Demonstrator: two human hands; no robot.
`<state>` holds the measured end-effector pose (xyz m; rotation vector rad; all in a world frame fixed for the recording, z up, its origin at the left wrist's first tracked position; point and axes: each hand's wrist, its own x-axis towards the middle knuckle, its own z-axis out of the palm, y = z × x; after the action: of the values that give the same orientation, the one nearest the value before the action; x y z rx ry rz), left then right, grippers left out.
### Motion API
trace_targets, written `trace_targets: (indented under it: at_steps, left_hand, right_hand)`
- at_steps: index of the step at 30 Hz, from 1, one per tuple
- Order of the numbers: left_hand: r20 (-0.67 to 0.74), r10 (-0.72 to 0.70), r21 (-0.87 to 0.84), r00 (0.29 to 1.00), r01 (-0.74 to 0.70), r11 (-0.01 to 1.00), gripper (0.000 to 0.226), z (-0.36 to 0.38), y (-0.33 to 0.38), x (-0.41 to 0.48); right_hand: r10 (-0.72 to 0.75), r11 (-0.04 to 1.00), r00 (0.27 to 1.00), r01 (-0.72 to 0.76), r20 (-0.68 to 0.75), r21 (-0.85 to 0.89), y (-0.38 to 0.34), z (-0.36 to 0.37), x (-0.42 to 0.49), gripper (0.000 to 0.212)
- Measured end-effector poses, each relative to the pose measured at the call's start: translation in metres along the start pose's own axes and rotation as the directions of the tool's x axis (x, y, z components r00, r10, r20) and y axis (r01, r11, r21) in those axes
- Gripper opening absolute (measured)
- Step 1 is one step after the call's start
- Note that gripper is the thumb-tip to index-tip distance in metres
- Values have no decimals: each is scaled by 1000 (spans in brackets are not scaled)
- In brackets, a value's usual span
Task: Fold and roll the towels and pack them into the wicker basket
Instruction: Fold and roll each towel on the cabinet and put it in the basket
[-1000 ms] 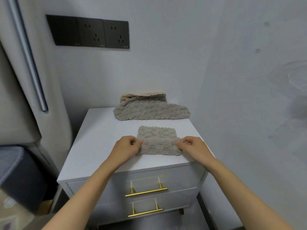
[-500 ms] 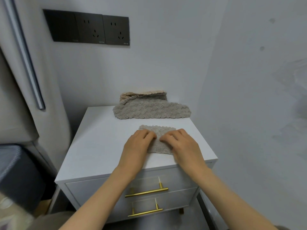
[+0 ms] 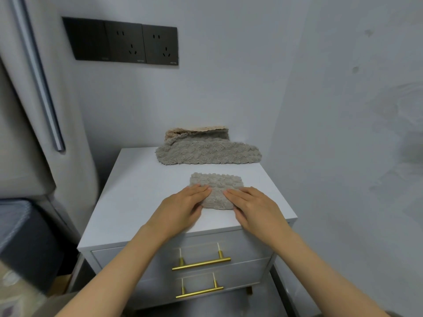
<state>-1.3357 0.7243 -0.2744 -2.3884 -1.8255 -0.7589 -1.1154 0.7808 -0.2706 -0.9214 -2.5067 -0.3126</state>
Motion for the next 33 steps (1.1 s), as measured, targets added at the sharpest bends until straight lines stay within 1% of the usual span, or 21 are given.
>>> trace_targets:
  at_steps: [3, 4, 6, 8, 11, 12, 13, 14, 16, 19, 21, 23, 26, 27, 29, 31, 33]
  left_hand:
    - [11, -62, -99, 998, 63, 993, 48, -1, -4, 2]
    - [5, -102, -154, 995, 102, 983, 47, -3, -4, 3]
    - [-15, -191, -265, 981, 181, 947, 43, -6, -4, 3]
    - [-6, -271, -369, 963, 250, 895, 36, -9, -2, 4]
    - [40, -343, -450, 939, 323, 833, 20, -12, -3, 6]
    - [47, -359, -467, 932, 338, 817, 21, -13, -2, 7]
    - [58, -382, -475, 922, 362, 802, 28, -14, -1, 8]
    - [75, -415, -478, 907, 398, 783, 35, -14, 0, 9]
    - [98, -476, -459, 874, 464, 757, 42, -15, 2, 12]
    - [103, -549, -404, 829, 540, 739, 46, -15, 6, 15]
    - [97, -574, -374, 813, 564, 736, 46, -13, 9, 17]
    - [93, -581, -343, 809, 574, 744, 42, -10, 10, 20]
    - [98, -591, -322, 801, 587, 743, 24, -10, 11, 23]
    - [115, -597, -298, 794, 601, 742, 24, -9, 11, 23]
    - [142, -577, -231, 804, 594, 770, 31, -10, 12, 23]
    - [183, -548, -192, 816, 576, 795, 39, -12, 14, 24]
    - [244, -515, -172, 822, 559, 811, 42, -16, 16, 23]
  right_hand:
    - [13, 999, 996, -16, 87, 43, 11, -2, 0, 58]
    - [42, 996, 991, -52, 127, 76, 13, -4, 1, 57]
    - [126, 966, 966, -171, 228, 194, 14, -7, 2, 51]
    - [203, 893, 932, -302, 300, 335, 16, -11, 5, 44]
    - [289, 721, 884, -453, 367, 524, 19, -14, 8, 28]
    - [320, 672, 866, -494, 385, 552, 19, -15, 9, 21]
    - [350, 637, 851, -523, 392, 566, 20, -16, 10, 14]
    - [371, 610, 843, -537, 389, 582, 21, -18, 11, 11]
    - [394, 579, 824, -566, 407, 586, 22, -21, 14, 19]
    - [461, 528, 751, -661, 473, 534, 23, -22, 16, 25]
    - [525, 531, 709, -705, 471, 470, 23, -20, 18, 24]
    - [555, 576, 683, -728, 476, 372, 22, -21, 22, 22]
    - [568, 625, 651, -739, 505, 250, 23, -22, 29, 26]
    - [564, 625, 636, -745, 527, 232, 24, -22, 30, 30]
    - [548, 623, 614, -753, 568, 212, 23, -22, 33, 37]
    - [540, 608, 604, -761, 586, 225, 20, -21, 35, 38]
    - [537, 596, 612, -762, 581, 252, 14, -23, 35, 37]
